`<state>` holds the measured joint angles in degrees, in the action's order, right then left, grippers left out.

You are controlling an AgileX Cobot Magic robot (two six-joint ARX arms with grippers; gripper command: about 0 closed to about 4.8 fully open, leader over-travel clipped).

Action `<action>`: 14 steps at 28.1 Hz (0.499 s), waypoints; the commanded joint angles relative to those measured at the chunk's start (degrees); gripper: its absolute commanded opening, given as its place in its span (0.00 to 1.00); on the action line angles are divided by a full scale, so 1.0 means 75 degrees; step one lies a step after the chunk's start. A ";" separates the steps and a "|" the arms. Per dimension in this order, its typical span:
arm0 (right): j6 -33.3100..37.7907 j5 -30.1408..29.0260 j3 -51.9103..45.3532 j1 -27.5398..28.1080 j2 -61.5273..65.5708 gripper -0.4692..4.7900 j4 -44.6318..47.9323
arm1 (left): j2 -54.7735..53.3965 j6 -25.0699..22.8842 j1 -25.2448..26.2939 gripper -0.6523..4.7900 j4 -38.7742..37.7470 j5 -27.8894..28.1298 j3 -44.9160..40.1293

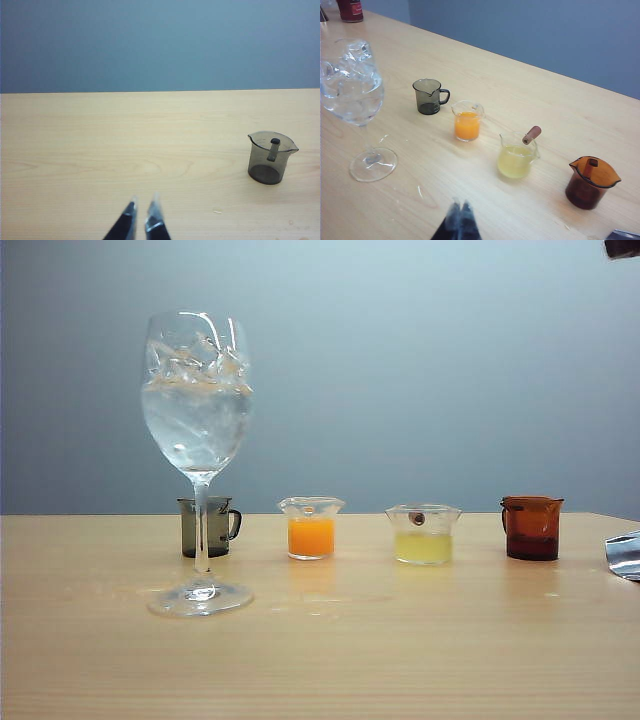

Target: Pick up the first measuring cup from the left, pour the coconut rum inside into the goblet, and finally put the measuring cup back in its original place.

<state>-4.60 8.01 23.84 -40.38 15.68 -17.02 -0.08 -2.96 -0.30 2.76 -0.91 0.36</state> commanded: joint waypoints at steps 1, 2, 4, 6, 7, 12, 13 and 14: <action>0.0006 0.1183 0.0000 0.0070 0.0000 0.08 0.0038 | 0.0000 -0.0003 0.0012 0.18 0.0093 -0.0038 0.0020; 0.0009 0.1679 -0.0061 0.0160 -0.0003 0.08 0.0096 | 0.0000 -0.0003 0.0012 0.18 0.0093 -0.0038 0.0020; 0.0006 0.2474 -0.0306 0.0673 -0.0070 0.08 0.0204 | 0.0000 -0.0003 0.0012 0.18 0.0093 -0.0038 0.0020; 0.0006 0.2422 -0.0822 0.1647 -0.0262 0.08 0.0743 | 0.0000 -0.0003 0.0012 0.18 0.0093 -0.0038 0.0020; 0.0006 0.2145 -0.1017 0.2034 -0.0344 0.08 0.0988 | 0.0000 -0.0003 0.0012 0.18 0.0093 -0.0038 0.0020; 0.0003 -0.0393 -0.1827 0.3695 -0.0801 0.08 0.2238 | 0.0000 -0.0003 0.0012 0.18 0.0093 -0.0044 0.0020; 0.0000 -0.0898 -0.1973 0.4025 -0.0956 0.08 0.2442 | 0.0000 -0.0003 0.0012 0.18 0.0093 -0.0050 0.0020; -0.0035 -0.1139 -0.2081 0.4258 -0.1096 0.08 0.2550 | 0.0000 -0.0003 0.0012 0.18 0.0093 -0.0050 0.0020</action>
<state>-4.58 4.99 8.91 -10.17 8.78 -1.54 -0.08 -2.96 -0.30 2.76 -0.93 0.36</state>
